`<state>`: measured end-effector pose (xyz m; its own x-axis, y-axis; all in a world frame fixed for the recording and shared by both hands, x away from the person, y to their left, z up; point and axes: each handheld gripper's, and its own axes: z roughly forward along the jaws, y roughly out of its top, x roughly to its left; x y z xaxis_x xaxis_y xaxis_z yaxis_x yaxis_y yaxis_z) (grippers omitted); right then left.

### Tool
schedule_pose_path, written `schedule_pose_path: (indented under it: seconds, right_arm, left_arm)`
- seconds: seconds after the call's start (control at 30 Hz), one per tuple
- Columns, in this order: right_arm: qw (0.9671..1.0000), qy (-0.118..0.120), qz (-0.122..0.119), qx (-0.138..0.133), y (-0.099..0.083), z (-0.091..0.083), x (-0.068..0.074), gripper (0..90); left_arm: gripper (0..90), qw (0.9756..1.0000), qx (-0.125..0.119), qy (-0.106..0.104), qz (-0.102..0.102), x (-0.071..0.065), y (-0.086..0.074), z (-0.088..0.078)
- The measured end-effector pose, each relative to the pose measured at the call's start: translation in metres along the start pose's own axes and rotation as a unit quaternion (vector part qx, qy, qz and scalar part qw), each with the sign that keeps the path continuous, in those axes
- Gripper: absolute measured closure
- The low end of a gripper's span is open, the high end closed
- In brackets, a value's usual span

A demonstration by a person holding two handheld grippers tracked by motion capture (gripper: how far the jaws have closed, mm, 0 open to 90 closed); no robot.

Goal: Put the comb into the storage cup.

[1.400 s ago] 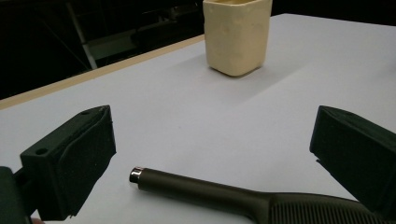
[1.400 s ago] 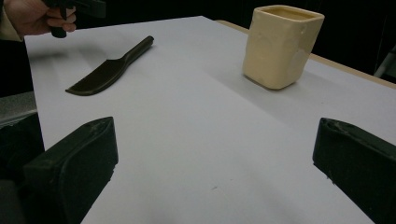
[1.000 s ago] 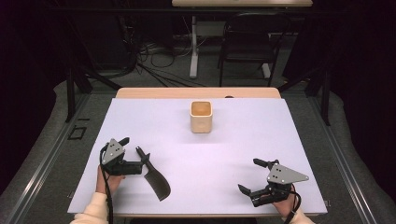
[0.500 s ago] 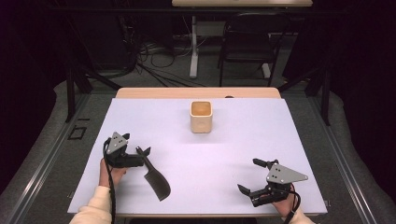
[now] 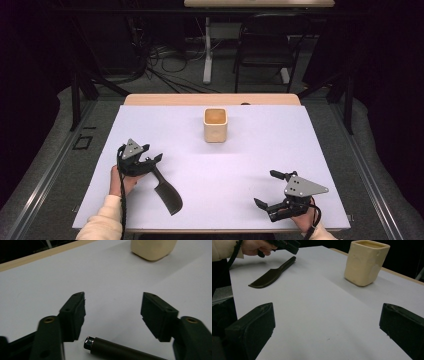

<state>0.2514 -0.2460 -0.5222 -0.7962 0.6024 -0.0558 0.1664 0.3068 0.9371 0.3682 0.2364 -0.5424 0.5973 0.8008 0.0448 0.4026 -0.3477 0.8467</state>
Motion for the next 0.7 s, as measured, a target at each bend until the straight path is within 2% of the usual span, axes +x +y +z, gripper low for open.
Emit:
schedule_pose_path:
  seconds: [0.1,0.2,0.33,0.43,0.7]
  right_arm:
    - [1.0000,0.000,0.001,0.000,0.0000,0.0000,-0.0001,0.0]
    - [1.0000,-0.001,0.001,0.000,0.0000,0.0000,0.0000,0.0]
    - [1.0000,0.001,0.000,0.001,0.0000,0.0001,0.0000,0.0]
    - [1.0000,0.001,0.000,0.001,-0.0001,0.0001,-0.0001,0.0]
    - [1.0000,0.000,0.000,0.002,-0.0001,0.0003,-0.0002,0.1]
  left_arm:
    - [59.9,0.9999,0.009,-0.008,0.003,0.0019,-0.0014,0.0012]
    - [73.0,0.9996,0.021,-0.018,0.006,0.0030,-0.0033,0.0031]
    - [85.4,0.9992,0.036,-0.006,0.016,0.0021,-0.0049,0.0057]
    - [89.7,0.9990,0.040,0.001,0.017,0.0024,-0.0051,0.0061]
    - [89.9,0.9987,0.047,0.011,0.015,0.0057,-0.0065,0.0079]
